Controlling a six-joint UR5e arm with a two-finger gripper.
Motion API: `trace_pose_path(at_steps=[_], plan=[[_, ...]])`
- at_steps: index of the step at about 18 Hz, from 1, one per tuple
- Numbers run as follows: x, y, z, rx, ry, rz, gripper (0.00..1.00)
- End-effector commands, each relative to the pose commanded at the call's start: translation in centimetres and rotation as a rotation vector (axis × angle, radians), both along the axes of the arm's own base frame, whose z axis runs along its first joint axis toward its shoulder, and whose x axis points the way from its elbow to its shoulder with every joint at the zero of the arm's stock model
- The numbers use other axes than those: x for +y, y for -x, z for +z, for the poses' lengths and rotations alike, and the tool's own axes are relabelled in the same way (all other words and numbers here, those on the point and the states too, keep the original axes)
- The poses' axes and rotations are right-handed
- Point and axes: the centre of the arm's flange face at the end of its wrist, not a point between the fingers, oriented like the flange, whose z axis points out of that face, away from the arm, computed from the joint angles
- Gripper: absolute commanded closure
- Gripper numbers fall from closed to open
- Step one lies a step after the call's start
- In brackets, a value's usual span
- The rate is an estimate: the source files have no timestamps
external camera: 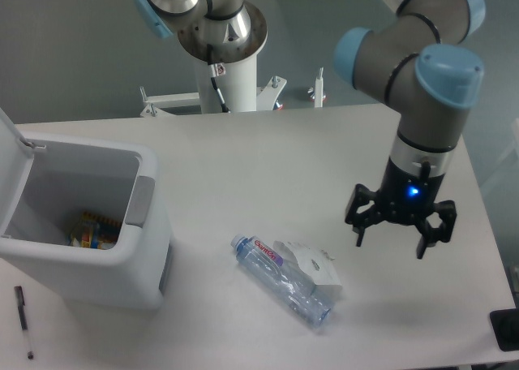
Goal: Open the trash can
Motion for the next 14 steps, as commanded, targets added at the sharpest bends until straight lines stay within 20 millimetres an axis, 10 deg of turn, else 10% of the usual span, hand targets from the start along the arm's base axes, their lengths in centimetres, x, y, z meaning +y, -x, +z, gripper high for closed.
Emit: trace_pose_path(at_steps=[14], plan=[[-0.7,-1.6,-4.4,0.092,0.23,-0.392,0.0]])
